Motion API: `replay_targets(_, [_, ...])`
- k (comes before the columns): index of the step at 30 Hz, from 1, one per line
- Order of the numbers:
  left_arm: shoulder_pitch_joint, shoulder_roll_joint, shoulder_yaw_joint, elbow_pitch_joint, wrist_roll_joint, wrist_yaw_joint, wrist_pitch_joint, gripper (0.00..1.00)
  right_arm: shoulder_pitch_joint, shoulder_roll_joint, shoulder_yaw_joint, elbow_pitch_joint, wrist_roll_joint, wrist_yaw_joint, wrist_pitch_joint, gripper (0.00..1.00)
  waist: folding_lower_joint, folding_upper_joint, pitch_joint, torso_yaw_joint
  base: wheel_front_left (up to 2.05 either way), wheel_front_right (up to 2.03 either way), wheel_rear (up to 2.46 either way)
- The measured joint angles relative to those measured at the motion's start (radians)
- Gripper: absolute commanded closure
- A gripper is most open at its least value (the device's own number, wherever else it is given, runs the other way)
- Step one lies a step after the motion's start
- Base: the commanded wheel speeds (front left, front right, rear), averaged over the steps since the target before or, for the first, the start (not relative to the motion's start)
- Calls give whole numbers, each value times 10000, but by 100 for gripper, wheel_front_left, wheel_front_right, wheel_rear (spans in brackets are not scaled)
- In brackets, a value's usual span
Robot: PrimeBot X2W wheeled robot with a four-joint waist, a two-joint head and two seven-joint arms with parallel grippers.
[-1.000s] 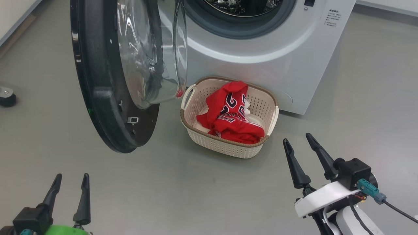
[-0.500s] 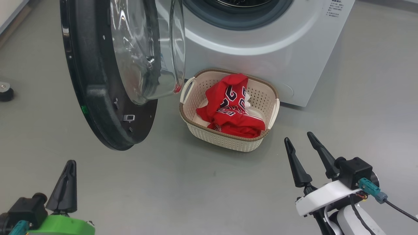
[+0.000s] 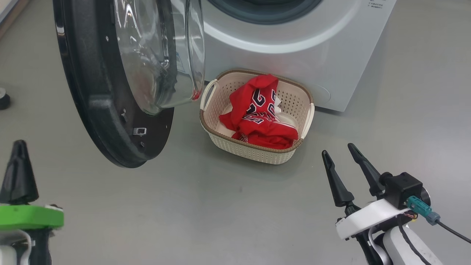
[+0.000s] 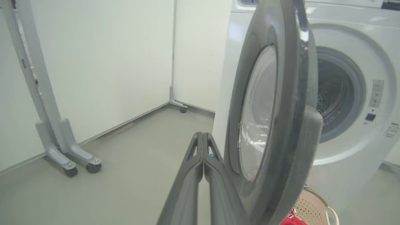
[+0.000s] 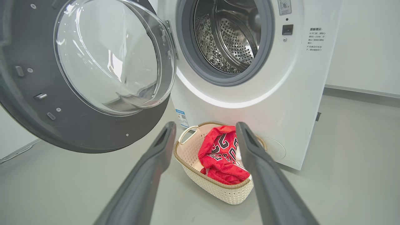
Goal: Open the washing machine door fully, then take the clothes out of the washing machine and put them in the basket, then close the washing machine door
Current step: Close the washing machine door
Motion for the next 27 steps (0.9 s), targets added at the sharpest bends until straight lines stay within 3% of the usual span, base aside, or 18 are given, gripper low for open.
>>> replay_targets(10, [-1201, -1053, 1645, 140, -5198, 59, 2585, 100, -233, -58, 157, -4, 0, 0, 0, 0, 0, 0, 164, -169, 0, 0, 0])
replay_targets(15, [-1844, -1208, 2276, 313, -7187, 905, 4079, 100, -250, -90, 192, 0, 0, 0, 0, 0, 0, 0, 277, -261, 0, 0, 0])
replay_targets(21, [-2478, -1346, 3032, 407, -8788, 2405, 5344, 100, -400, -92, 303, -2, 2, 0, 0, 0, 0, 0, 406, -376, 0, 0, 0])
replay_targets(27, [-2955, -1377, 3609, 677, -10044, 2644, 6272, 100, -475, -92, 382, -2, 2, 0, 0, 0, 0, 0, 521, -494, 0, 0, 0])
